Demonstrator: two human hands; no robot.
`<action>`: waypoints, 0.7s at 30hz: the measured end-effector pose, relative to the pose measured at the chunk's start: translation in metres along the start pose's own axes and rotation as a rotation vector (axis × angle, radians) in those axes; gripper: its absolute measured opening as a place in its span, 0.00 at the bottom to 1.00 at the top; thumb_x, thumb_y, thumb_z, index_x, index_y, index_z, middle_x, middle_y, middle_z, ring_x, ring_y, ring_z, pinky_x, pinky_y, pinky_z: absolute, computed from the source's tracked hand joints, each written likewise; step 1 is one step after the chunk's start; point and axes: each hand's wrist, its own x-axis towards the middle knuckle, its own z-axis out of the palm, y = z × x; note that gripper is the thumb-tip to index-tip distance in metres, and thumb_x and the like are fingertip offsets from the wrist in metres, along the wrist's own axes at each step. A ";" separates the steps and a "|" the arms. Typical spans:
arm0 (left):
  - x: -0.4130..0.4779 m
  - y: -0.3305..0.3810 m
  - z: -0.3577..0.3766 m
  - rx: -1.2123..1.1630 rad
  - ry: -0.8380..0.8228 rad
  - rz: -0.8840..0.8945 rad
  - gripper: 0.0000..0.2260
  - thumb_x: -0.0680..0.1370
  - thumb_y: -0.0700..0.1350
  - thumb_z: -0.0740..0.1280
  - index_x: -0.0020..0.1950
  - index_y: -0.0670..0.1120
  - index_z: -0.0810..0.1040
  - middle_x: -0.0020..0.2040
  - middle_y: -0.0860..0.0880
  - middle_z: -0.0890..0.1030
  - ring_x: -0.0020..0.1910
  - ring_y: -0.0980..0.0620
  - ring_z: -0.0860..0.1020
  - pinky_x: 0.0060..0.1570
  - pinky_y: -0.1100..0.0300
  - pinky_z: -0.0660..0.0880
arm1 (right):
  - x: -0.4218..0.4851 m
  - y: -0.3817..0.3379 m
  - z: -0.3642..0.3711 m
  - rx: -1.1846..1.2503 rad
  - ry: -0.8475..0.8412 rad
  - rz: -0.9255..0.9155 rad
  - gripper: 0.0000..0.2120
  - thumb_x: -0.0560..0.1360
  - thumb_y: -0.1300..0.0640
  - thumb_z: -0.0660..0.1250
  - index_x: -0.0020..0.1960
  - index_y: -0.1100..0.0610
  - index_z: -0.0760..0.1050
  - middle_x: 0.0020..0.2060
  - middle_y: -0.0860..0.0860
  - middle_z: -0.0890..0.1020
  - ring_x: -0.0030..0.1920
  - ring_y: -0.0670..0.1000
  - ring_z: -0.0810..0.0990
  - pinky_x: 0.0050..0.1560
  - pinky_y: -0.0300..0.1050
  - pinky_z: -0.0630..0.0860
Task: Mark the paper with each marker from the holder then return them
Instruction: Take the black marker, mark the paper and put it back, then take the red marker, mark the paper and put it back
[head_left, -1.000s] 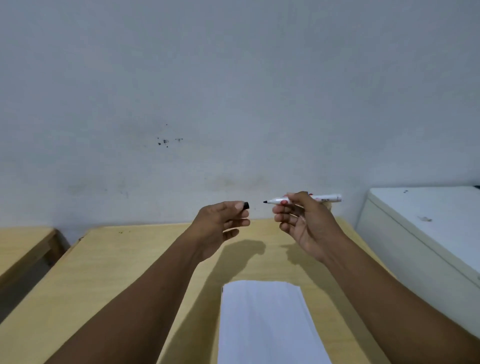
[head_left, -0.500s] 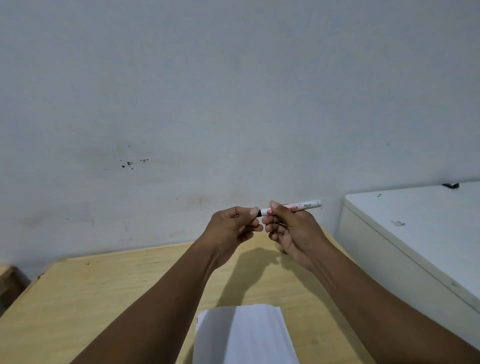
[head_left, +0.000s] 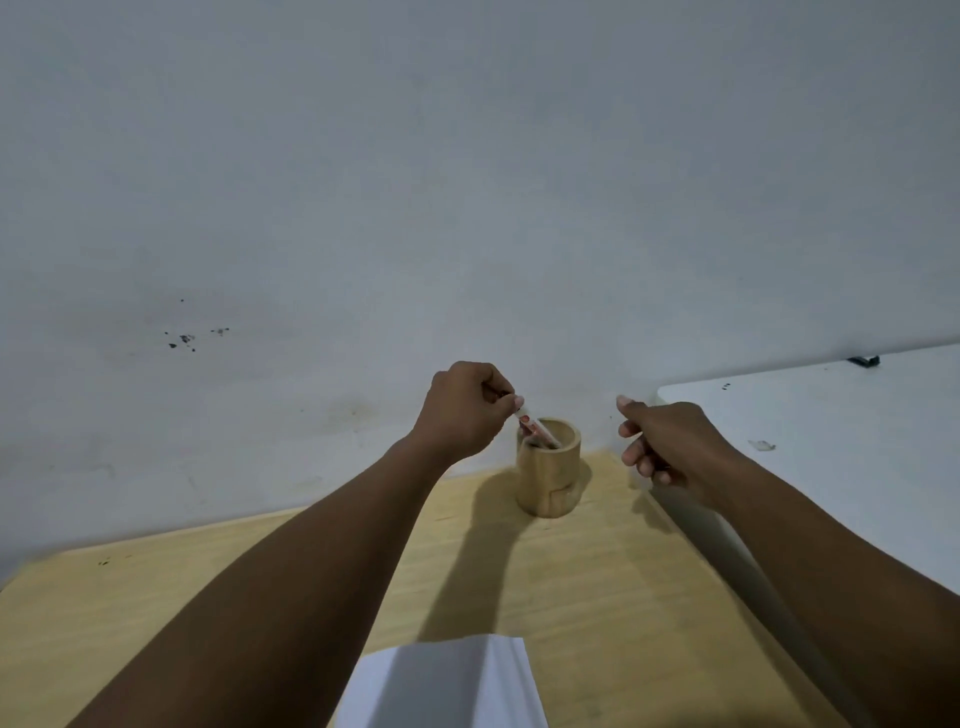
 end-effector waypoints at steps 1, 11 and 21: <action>0.003 0.001 0.004 0.025 -0.017 0.009 0.05 0.76 0.45 0.74 0.46 0.43 0.85 0.38 0.48 0.86 0.41 0.50 0.84 0.41 0.60 0.77 | 0.002 0.002 -0.002 -0.007 -0.005 0.000 0.20 0.80 0.45 0.66 0.50 0.64 0.79 0.32 0.58 0.82 0.25 0.52 0.74 0.24 0.41 0.66; 0.015 0.008 0.022 0.198 -0.213 -0.048 0.15 0.76 0.41 0.62 0.58 0.49 0.84 0.35 0.54 0.84 0.43 0.53 0.83 0.51 0.51 0.82 | 0.019 0.018 0.009 -0.097 -0.087 -0.080 0.16 0.80 0.47 0.67 0.51 0.61 0.81 0.34 0.55 0.85 0.24 0.49 0.78 0.25 0.40 0.68; 0.012 0.002 0.022 0.312 -0.209 0.049 0.03 0.74 0.47 0.71 0.45 0.52 0.84 0.43 0.52 0.85 0.48 0.50 0.83 0.49 0.51 0.81 | 0.012 0.013 0.024 -0.075 -0.126 -0.112 0.13 0.79 0.53 0.69 0.52 0.65 0.81 0.32 0.54 0.84 0.24 0.50 0.79 0.24 0.37 0.67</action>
